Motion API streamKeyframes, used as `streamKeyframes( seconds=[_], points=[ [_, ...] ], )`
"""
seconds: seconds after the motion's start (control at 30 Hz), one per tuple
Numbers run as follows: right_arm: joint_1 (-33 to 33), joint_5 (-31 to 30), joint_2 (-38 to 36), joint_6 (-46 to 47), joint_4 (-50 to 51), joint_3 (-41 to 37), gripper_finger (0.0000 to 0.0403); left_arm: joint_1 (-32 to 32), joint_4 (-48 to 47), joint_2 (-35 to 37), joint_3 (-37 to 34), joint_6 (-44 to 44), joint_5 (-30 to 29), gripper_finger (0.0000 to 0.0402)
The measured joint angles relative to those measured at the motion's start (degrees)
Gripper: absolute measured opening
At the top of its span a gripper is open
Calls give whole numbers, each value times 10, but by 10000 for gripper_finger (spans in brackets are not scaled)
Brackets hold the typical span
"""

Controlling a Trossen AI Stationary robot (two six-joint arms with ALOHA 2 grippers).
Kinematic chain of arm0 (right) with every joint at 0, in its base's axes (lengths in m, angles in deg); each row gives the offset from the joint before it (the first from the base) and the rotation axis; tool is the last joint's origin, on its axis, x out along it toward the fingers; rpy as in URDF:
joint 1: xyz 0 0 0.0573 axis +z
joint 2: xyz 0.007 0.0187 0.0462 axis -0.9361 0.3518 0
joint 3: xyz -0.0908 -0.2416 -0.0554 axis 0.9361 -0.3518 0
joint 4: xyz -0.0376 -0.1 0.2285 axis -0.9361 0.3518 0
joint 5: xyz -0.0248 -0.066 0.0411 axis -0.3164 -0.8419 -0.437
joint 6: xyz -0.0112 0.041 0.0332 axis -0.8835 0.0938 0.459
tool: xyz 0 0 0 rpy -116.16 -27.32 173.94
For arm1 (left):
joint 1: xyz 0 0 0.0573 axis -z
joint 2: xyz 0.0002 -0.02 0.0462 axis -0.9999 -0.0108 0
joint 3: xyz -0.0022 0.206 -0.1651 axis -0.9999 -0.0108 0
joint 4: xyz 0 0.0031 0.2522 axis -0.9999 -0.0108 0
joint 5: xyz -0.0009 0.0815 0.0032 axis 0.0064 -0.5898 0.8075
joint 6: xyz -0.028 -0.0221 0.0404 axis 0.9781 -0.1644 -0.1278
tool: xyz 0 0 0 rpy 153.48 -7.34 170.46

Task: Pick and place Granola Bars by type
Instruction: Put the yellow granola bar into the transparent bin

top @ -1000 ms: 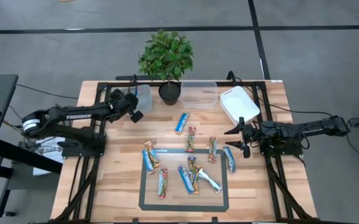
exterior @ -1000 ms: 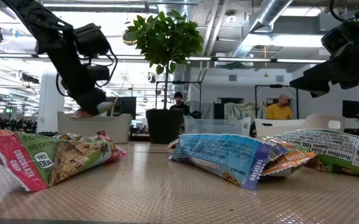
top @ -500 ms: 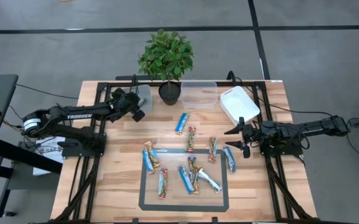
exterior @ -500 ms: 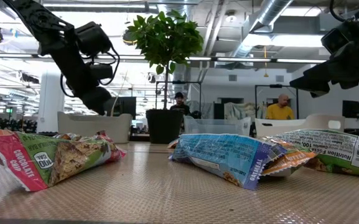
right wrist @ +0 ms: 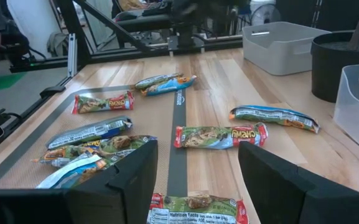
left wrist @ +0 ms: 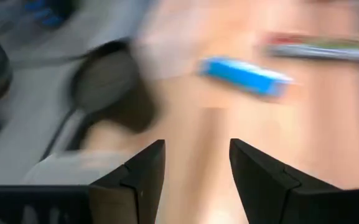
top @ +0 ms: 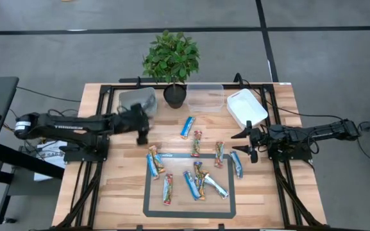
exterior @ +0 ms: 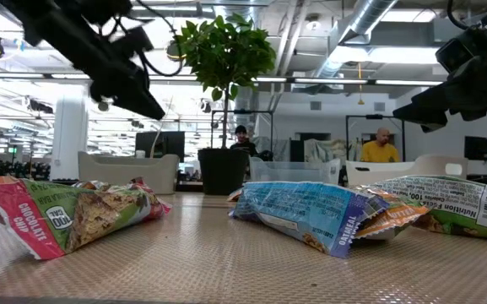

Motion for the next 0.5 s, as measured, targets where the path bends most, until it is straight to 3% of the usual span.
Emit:
streamKeyframes(
  seconds=[0.17,0.37,0.5],
  points=[
    [0,0,0,0,0,0,219,129,-53,1,0,-29,83,173],
    [0,0,0,0,0,0,219,269,-82,-29,0,-22,80,173],
    [0,0,0,0,0,0,219,324,-82,-67,0,-23,51,173]
  ],
)
